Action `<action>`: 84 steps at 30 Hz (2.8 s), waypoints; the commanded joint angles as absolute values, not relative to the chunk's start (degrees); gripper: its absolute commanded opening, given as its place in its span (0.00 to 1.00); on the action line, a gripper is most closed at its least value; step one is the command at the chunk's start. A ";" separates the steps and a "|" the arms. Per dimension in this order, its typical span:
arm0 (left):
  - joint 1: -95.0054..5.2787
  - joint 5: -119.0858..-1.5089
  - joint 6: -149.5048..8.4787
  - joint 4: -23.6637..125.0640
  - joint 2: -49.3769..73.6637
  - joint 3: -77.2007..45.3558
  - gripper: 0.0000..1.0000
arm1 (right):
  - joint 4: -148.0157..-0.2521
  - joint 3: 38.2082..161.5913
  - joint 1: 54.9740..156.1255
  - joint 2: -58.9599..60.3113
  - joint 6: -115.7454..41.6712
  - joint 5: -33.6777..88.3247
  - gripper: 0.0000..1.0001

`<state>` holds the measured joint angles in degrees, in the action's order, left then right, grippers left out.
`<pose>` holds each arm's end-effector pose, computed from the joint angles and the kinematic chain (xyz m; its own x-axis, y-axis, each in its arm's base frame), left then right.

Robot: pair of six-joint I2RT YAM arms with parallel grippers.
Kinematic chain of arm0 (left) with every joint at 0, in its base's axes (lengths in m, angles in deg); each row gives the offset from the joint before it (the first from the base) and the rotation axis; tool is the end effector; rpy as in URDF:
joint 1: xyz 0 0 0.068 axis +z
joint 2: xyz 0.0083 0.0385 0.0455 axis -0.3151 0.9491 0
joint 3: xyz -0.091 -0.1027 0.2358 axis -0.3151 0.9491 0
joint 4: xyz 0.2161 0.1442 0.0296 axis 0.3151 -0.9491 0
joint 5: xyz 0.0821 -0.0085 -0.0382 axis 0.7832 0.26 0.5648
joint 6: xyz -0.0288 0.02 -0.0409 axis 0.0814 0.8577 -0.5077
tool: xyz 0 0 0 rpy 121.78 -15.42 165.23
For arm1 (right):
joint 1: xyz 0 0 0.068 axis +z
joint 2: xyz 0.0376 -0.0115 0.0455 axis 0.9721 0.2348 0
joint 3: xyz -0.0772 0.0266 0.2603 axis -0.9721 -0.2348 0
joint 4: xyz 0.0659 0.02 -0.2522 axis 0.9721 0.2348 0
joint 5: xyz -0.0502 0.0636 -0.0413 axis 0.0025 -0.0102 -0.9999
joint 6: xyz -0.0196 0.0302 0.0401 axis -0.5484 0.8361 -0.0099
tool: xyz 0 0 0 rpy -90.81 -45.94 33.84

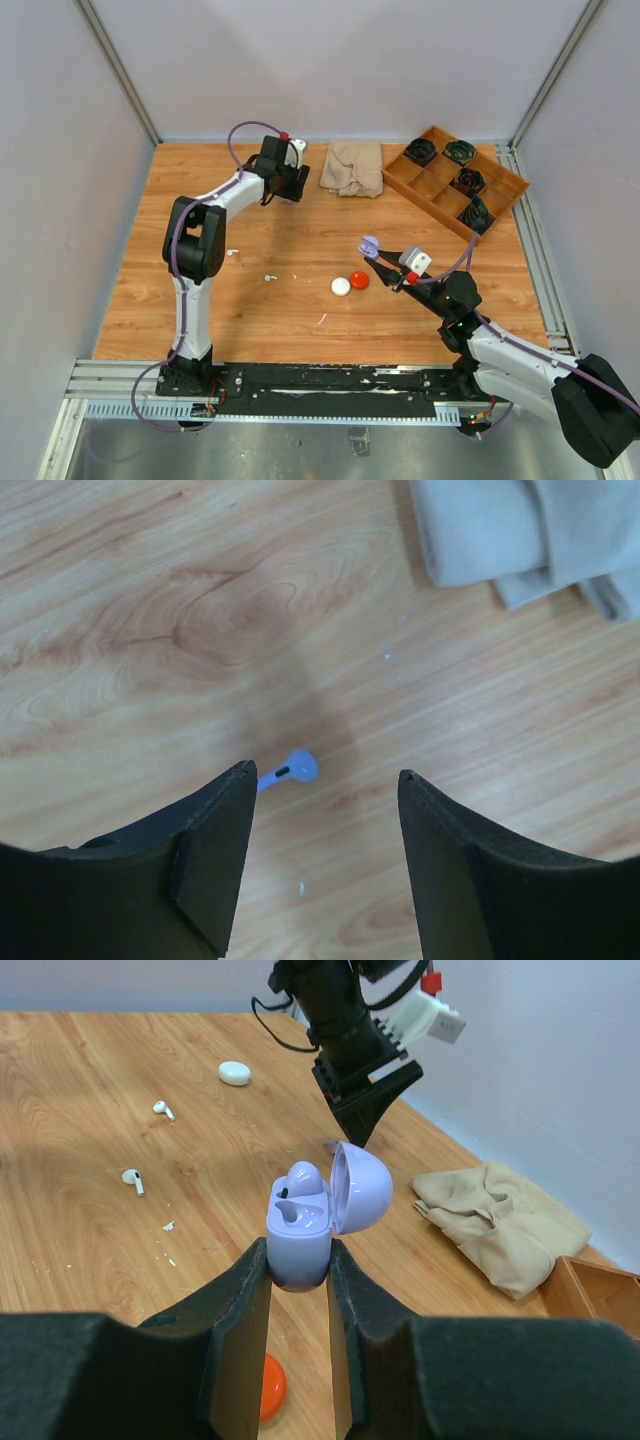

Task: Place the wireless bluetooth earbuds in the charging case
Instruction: Pick up the earbud from the center of the board.

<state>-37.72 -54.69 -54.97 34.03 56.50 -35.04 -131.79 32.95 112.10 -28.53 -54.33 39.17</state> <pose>0.4478 -0.1591 0.2038 -0.6173 0.2901 -0.7312 0.4067 0.9133 0.0190 0.1403 0.1153 0.2231 0.3392 0.0325 -0.9401 -0.7640 0.5927 -0.2552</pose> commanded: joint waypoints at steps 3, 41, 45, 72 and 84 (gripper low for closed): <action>-36.94 -55.15 -46.26 24.98 64.18 -44.34 0.62 | -131.95 32.79 113.68 -29.77 -54.82 39.37 0.01; -35.93 -58.27 -43.17 12.99 71.62 -53.18 0.36 | -130.85 32.97 113.66 -30.66 -54.88 38.85 0.01; -35.94 -58.60 -44.05 13.15 72.21 -53.34 0.32 | -130.60 33.05 113.64 -30.49 -54.98 38.92 0.01; -37.75 -58.05 -56.44 22.54 51.18 -20.38 0.22 | -128.59 34.96 113.68 -27.44 -55.19 41.45 0.01; -39.00 -51.97 -62.02 20.31 49.85 -18.60 0.35 | -128.41 35.16 113.76 -26.81 -55.26 41.50 0.01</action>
<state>-38.68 -55.13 -59.27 24.52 48.74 -18.84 -127.17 33.43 112.10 -26.69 -54.40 40.98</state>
